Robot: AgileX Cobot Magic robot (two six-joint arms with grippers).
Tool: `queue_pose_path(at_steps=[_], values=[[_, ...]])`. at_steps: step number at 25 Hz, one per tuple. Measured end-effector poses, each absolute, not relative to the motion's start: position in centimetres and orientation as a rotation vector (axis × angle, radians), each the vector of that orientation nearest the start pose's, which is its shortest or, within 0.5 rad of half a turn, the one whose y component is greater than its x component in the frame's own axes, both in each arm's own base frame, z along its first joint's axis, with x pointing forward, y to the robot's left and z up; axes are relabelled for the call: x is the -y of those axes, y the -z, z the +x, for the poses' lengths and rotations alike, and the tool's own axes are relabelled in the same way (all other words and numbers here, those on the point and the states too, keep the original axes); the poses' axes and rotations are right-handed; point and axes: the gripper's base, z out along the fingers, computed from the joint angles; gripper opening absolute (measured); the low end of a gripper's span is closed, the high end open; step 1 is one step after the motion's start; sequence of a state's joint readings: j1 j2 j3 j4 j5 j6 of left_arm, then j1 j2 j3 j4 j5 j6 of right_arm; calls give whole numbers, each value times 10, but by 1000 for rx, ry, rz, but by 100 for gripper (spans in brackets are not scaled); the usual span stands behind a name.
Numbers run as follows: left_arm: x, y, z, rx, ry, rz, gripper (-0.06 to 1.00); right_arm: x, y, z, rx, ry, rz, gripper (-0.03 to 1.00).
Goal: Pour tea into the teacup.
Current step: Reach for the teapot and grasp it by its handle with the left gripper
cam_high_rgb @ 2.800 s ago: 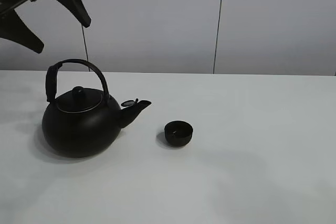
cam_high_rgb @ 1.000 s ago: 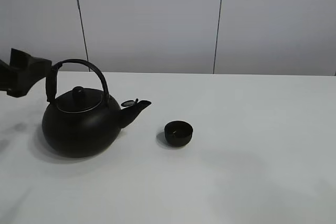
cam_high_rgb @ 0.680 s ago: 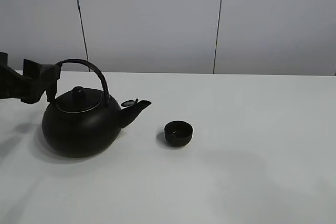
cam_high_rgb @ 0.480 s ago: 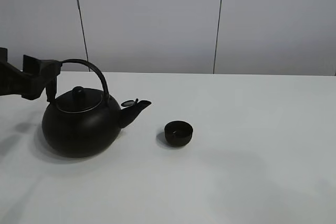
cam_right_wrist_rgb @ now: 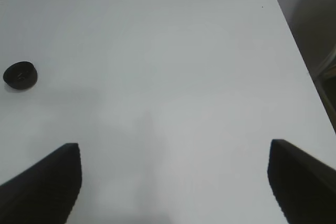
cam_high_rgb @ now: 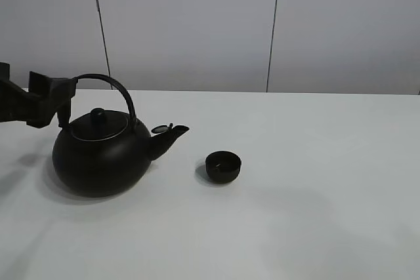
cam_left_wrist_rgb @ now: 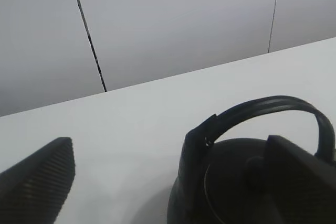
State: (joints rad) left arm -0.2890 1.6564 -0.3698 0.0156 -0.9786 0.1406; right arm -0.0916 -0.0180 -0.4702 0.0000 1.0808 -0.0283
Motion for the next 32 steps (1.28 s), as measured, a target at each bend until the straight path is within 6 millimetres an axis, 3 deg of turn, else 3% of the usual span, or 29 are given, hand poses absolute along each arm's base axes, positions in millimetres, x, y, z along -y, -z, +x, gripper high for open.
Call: queue_pose_path(at_steps=[8,18,32], values=[[78,-138,252,-1811,118,440,70,0,-267,-5,-2076,73,66,66],[71,-144,262,-1782,104,441,70,0,-267,-5,-2076,74,65,66],[71,-134,279,-1806,123,421,70,0,-267,-5,-2077,74,65,66]])
